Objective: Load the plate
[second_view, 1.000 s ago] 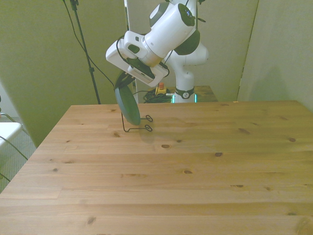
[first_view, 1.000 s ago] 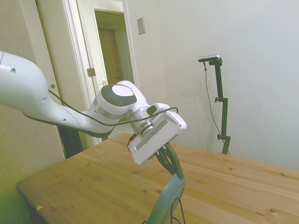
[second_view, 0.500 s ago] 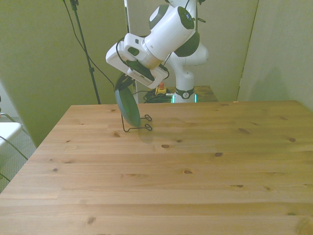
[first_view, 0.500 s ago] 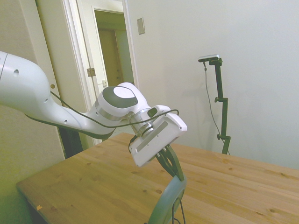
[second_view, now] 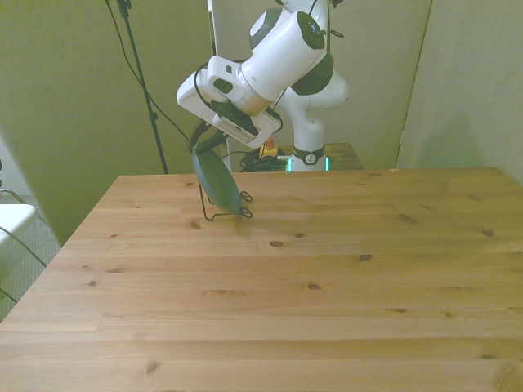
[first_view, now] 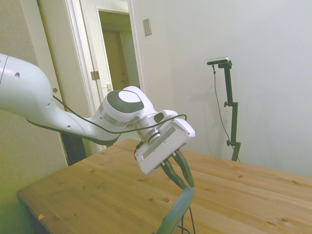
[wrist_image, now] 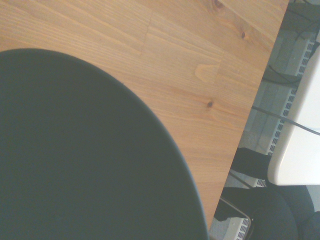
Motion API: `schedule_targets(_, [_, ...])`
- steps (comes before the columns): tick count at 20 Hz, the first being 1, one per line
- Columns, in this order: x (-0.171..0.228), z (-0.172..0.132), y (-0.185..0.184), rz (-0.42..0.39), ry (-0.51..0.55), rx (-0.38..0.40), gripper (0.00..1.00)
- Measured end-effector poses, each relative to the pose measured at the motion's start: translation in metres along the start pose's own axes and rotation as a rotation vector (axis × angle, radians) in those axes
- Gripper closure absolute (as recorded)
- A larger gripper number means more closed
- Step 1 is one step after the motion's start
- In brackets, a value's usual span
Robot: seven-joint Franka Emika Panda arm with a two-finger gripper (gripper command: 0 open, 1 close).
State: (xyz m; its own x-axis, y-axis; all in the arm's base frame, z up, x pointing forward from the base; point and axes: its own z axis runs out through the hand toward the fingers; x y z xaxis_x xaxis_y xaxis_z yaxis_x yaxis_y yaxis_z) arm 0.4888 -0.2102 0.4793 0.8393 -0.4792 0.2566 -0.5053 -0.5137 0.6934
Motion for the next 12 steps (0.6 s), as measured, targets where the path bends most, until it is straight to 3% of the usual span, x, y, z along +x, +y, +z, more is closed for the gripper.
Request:
schedule_targets(5, [0.001, -0.006, 0.000, 0.018, -0.011, 0.034, 0.00])
schedule_targets(12, [0.005, -0.062, 0.006, 0.078, -0.098, 0.255, 0.00])
